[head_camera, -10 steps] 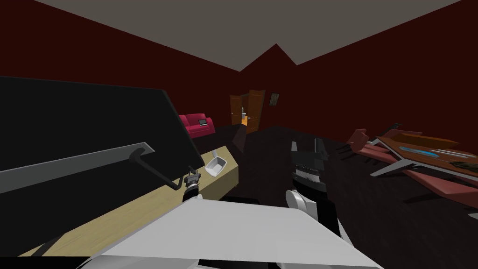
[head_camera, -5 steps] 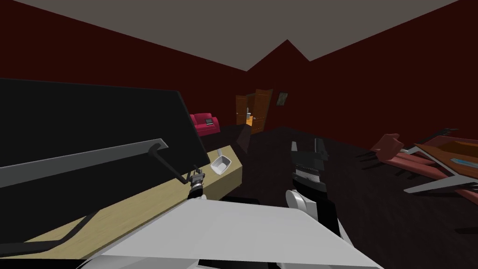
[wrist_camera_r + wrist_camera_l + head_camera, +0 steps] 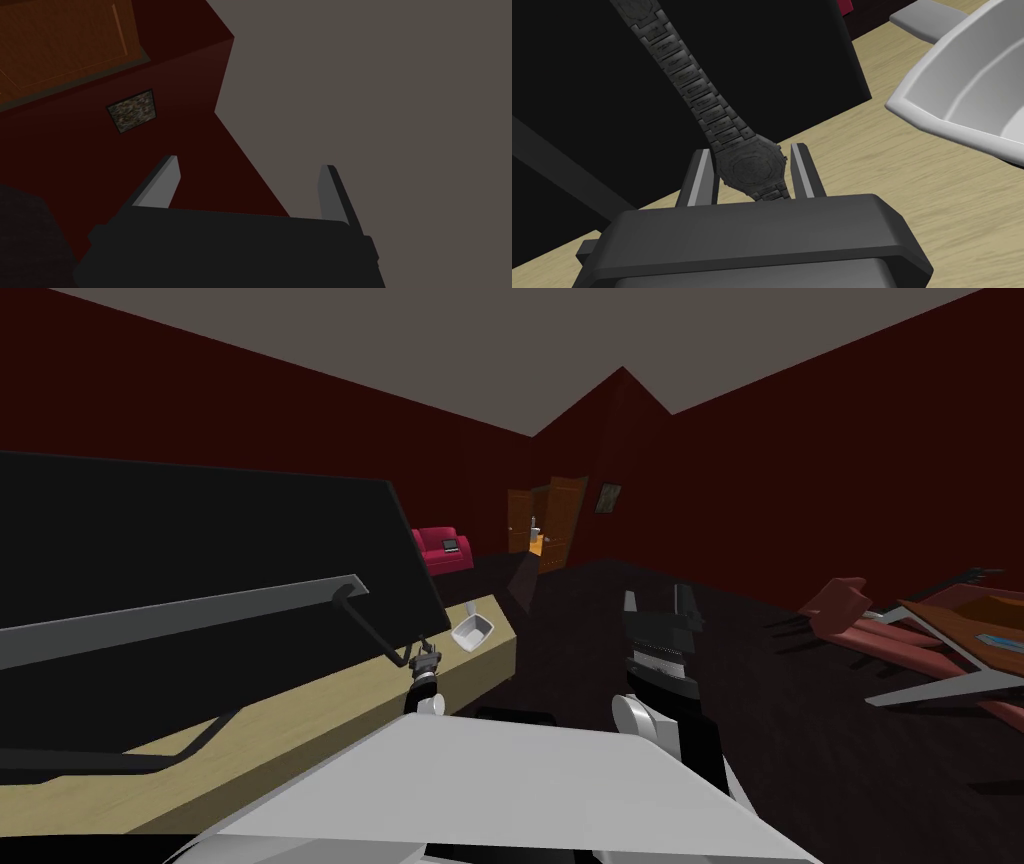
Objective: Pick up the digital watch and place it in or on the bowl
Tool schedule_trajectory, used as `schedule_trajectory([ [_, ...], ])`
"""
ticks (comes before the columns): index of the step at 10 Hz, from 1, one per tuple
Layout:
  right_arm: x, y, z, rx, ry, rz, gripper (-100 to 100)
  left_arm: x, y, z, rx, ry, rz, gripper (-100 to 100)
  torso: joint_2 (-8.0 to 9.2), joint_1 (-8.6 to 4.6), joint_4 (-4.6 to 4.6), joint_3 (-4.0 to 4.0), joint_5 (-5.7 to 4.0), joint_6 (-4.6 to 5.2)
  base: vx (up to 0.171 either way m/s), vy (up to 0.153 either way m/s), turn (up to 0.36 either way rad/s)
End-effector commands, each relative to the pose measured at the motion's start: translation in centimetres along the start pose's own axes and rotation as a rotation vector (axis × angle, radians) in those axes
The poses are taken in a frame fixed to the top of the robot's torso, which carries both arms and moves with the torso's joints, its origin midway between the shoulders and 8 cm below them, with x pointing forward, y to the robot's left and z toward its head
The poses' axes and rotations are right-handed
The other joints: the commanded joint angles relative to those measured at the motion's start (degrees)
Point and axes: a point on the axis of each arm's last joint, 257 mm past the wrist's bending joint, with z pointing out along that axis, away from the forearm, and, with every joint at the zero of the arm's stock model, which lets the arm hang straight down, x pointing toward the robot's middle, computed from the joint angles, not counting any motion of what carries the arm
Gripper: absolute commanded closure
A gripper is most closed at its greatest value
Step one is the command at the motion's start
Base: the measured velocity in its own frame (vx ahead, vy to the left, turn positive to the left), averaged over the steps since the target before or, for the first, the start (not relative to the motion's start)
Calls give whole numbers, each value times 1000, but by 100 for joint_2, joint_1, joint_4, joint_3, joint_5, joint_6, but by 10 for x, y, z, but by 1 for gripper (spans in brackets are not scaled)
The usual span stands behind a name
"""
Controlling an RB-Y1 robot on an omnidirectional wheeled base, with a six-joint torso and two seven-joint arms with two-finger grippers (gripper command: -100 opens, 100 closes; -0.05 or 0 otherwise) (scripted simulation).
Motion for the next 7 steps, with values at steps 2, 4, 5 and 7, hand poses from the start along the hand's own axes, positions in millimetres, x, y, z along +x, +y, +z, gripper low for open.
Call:
schedule_trajectory([
  [2, 0, 0, 0, 0, 0, 0, 0, 8, 8, 15, -21, -12, -24, 100, 1, 5, 1, 1, 1, -1, -140, -101, 59],
  [4, 0, 0, 0, 0, 0, 0, 0, 15, 14, 28, -37, -19, -40, 100, 13, 14, 4, 8, 6, -1, -148, -101, 60],
  [5, 0, 0, 0, 0, 0, 0, 0, 19, 17, 35, -44, -22, -46, 100, 10, 11, 3, 7, 8, 0, -140, -118, 61],
  [7, 0, 0, 0, 0, 0, 0, 0, 28, 22, 47, -58, -27, -58, 100, 15, -2, 4, 10, 6, 3, -154, -139, 61],
])
